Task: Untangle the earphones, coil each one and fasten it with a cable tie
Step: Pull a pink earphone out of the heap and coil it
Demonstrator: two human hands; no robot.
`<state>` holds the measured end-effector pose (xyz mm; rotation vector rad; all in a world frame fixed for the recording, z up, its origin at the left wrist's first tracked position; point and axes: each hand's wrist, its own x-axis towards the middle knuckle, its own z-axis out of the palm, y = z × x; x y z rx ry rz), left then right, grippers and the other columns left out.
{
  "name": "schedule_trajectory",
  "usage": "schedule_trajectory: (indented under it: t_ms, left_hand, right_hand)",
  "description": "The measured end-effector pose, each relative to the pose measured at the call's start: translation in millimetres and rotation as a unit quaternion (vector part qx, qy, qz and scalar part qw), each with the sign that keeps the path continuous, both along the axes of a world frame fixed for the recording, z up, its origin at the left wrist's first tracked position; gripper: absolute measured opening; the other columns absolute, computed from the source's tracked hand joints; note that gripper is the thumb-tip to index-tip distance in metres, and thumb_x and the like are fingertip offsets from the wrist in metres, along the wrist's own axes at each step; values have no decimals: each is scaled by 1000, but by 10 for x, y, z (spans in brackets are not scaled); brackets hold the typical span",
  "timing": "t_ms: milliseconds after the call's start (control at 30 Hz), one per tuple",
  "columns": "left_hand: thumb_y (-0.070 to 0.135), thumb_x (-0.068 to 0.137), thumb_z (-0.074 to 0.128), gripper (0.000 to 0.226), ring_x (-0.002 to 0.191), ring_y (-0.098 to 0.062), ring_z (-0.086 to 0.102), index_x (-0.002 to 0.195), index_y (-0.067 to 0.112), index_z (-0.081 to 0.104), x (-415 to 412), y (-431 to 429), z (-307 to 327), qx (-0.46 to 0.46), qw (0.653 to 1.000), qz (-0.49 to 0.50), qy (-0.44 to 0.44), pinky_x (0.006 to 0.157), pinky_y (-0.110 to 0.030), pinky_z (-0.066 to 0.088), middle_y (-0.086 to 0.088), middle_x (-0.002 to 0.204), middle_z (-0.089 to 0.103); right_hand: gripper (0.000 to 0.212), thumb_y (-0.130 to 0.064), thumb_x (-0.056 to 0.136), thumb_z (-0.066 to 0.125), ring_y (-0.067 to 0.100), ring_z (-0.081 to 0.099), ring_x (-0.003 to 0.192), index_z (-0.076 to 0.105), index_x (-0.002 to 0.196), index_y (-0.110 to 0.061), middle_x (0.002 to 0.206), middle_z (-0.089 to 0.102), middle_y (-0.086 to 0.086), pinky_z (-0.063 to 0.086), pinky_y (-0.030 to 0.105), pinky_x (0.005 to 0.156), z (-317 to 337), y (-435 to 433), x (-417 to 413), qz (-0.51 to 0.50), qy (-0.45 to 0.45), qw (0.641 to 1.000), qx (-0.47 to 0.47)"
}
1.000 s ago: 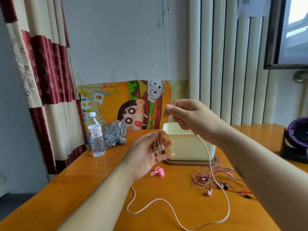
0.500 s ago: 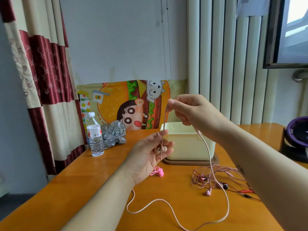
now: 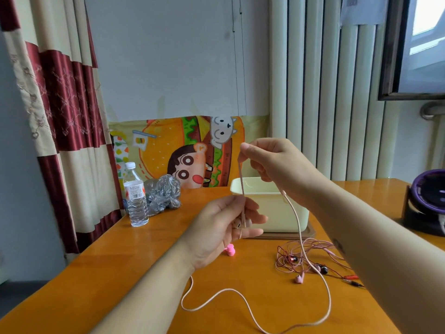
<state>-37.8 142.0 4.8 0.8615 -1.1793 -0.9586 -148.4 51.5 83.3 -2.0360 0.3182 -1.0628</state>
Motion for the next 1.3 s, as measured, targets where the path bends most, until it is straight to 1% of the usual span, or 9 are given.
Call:
schedule_trajectory:
  t_ms: [167,300,500,600,767,867,1067,1167,1300]
  left_hand:
    - [26,92,46,30,83,-24,69,83,11,70,-86,97,182,-36,995,-84,50,76,-45,57,-9,73,65]
    - [26,95,38,29,83,-19,70,97,10,62,-4,45,315,-80,983,-17,163,81,-44,55,-8,83,71]
    - [25,102,29,33,99,-18,68,110,12,58,287,-79,137,-56,975,90,195,97,-44,44,-7,100,72]
    - [24,102,28,36,97,-19,69,112,8,59,300,-96,30,-26,983,100,150,97,-41,45,-10,98,72]
    - [30,102,29,39,67,-3,57,109,10,62,197,-101,-40,39,994,98,-30,65,-19,48,-1,83,63]
    - [40,97,32,43,91,-9,67,112,13,62,162,-114,-87,62,983,89,-145,82,-27,54,-1,97,72]
    - [49,91,28,54,82,-14,66,102,11,65,39,-70,-94,96,982,26,-158,83,-39,49,-5,84,68]
    - [46,88,32,50,91,-19,67,108,9,60,24,-39,-69,94,990,-6,-110,95,-50,48,-4,79,68]
    - [34,88,43,38,91,-26,68,107,4,57,-2,-12,-54,85,995,-14,-53,85,-49,53,-5,74,64]
  right_hand:
    - [31,-31,96,52,15,32,53,64,75,-11,57,41,1,26,27,51,-178,-138,43,5,31,998,59]
    - [31,-25,99,45,12,37,52,63,77,-12,61,45,4,32,23,51,-516,-81,55,40,160,985,49]
    - [28,-27,100,43,-2,47,49,68,99,-16,59,51,-14,36,10,52,-552,231,0,59,346,926,-136]
    - [28,-28,100,41,-1,47,54,68,99,-19,63,49,-15,35,9,49,-393,302,-76,36,395,894,-209]
    - [28,-30,97,48,9,39,52,61,77,-16,64,49,-3,32,17,46,-261,243,-127,-48,393,869,-295]
    - [22,-32,92,56,11,56,64,70,97,-16,79,65,-2,47,19,60,-200,208,-159,-77,398,856,-320]
    - [17,-29,86,65,1,54,60,71,99,-19,78,64,-9,42,10,53,-125,40,-153,-58,349,888,-293]
    - [11,-21,88,64,0,60,59,68,98,-18,75,68,-6,44,10,54,-146,-75,-172,-2,293,932,-216]
    - [11,-22,90,61,1,53,55,68,94,-14,70,64,-7,41,12,52,-195,-194,-205,51,203,974,-82]
